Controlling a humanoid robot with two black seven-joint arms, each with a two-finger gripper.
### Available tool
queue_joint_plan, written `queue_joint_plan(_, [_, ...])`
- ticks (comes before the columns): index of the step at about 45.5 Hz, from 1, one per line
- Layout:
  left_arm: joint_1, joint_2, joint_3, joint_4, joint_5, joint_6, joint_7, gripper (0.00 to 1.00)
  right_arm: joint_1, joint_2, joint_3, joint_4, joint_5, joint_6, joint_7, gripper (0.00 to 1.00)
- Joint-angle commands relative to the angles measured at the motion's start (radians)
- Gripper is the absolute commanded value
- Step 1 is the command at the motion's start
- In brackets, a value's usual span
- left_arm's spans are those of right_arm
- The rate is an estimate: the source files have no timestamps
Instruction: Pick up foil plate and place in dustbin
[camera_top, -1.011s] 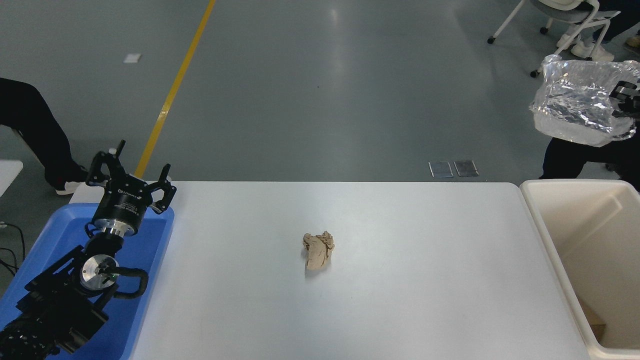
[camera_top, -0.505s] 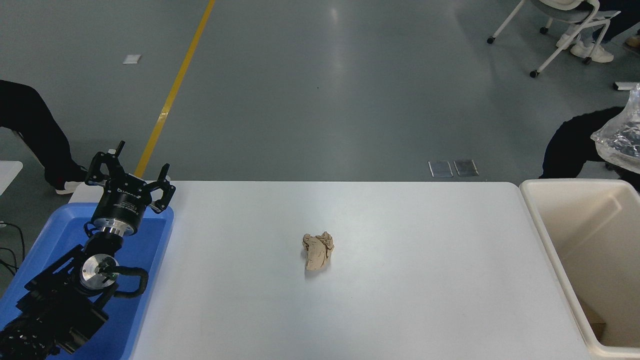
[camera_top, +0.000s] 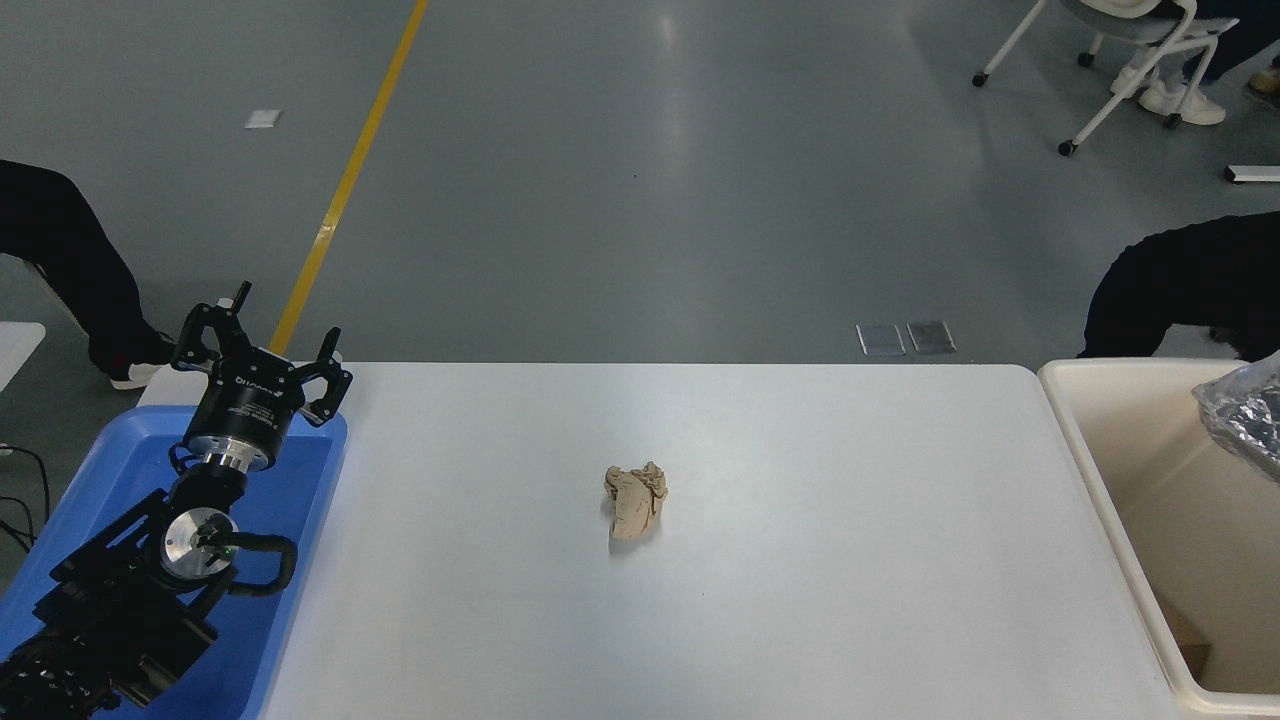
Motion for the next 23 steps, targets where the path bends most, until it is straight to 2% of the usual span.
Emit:
queue_joint_plan(1, [0.000,0.000,0.000,-0.001,-0.001,0.000,0.000,0.99,-0.142,0.047,0.123,-0.060,0.002,-0.029,0.001,0.00])
queue_joint_plan(14, [0.000,0.000,0.000,0.001,0.000,0.000,0.000,0.99,-0.165,0.072,0.132,-0.060,0.003,-0.045,0.001,0.00])
queue_joint_plan(16, [0.000,0.000,0.000,0.001,0.000,0.000,0.000,0.99,-0.165,0.074,0.140,-0.060,0.003,-0.052,0.001,0.27])
queue_joint_plan(19, [0.000,0.000,0.000,0.000,0.000,0.000,0.000,0.99,-0.165,0.077,0.150,-0.060,0.002,-0.064,0.002,0.76])
queue_joint_plan(20, [0.000,0.000,0.000,-0.001,0.000,0.000,0.000,0.99,-0.165,0.078,0.155,-0.060,0.002,-0.068,0.002,0.88])
queue_joint_plan(21, [0.000,0.000,0.000,0.000,0.000,0.000,0.000,0.99,-0.163,0.078,0.158,-0.060,0.002,-0.072,0.002,0.97])
queue_joint_plan(23, [0.000,0.000,0.000,-0.001,0.000,0.000,0.000,0.99,-0.162,0.080,0.164,-0.060,0.002,-0.076,0.002,1.00])
